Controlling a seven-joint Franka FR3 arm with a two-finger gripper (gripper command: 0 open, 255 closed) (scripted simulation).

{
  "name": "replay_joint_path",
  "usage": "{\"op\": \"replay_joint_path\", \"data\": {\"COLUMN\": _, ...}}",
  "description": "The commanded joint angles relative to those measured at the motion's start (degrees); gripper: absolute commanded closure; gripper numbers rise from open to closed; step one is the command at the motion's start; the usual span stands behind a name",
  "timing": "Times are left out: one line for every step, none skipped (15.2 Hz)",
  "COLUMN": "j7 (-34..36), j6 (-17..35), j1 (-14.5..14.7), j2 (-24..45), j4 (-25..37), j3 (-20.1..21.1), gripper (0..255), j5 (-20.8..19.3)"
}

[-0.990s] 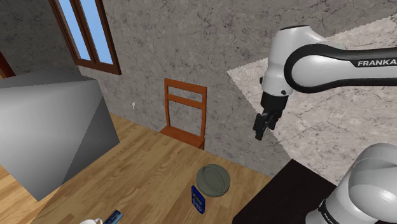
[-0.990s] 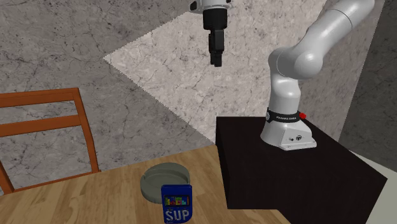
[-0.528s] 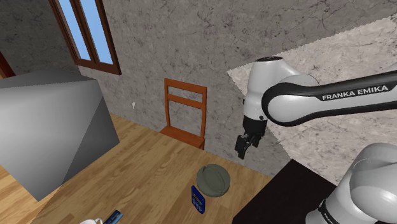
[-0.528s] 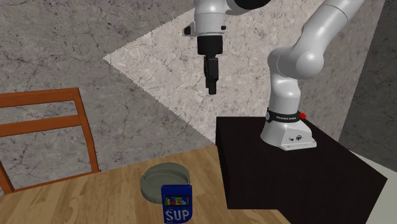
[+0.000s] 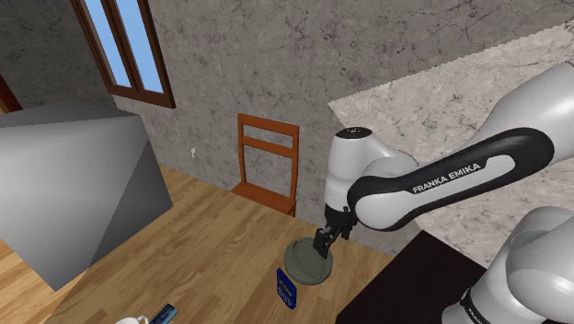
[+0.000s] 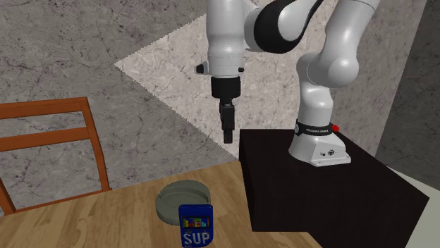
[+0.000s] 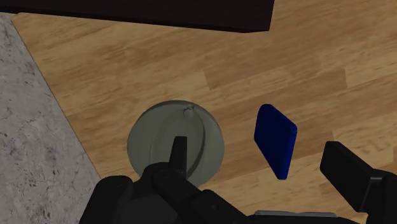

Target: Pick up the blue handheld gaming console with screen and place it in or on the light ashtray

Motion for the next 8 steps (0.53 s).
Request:
{"op": "replay_joint_path", "data": {"j7": 2.7, "j6": 4.8, "j1": -0.6, "j2": 5.2, "j4": 0.7, "j3": 2.4, "gripper": 0, "j5": -1.2}}
{"op": "replay_joint_path", "data": {"j7": 4.3, "j6": 7.0, "j1": -1.0, "j2": 7.9, "j4": 1.2, "j3": 3.5, "gripper": 0, "j5": -2.4}}
{"op": "replay_joint_path", "data": {"j7": 6.2, "j6": 9.1, "j1": -1.5, "j2": 10.6, "j4": 1.8, "j3": 4.6, "gripper": 0, "j5": -3.9}}
{"op": "replay_joint_path", "data": {"j7": 8.4, "j6": 11.2, "j1": -2.0, "j2": 13.5, "j4": 2.5, "j3": 5.7, "gripper": 0, "j5": -5.9}}
{"op": "replay_joint_path", "data": {"j7": 10.9, "j6": 13.1, "j1": -2.5, "j2": 16.4, "j4": 3.3, "j3": 6.5, "gripper": 0, "j5": -8.3}}
{"op": "replay_joint_path", "data": {"j7": 13.8, "j6": 14.9, "j1": -2.9, "j2": 19.4, "j4": 4.2, "j3": 7.1, "gripper": 0, "j5": -11.3}}
{"op": "replay_joint_path", "data": {"j7": 16.9, "j6": 16.6, "j1": -3.0, "j2": 22.5, "j4": 5.2, "j3": 7.4, "gripper": 0, "j5": -14.8}}
{"op": "replay_joint_path", "data": {"j7": 20.3, "j6": 18.0, "j1": -2.7, "j2": 25.5, "j4": 6.3, "j3": 7.2, "gripper": 0, "j5": -18.7}}
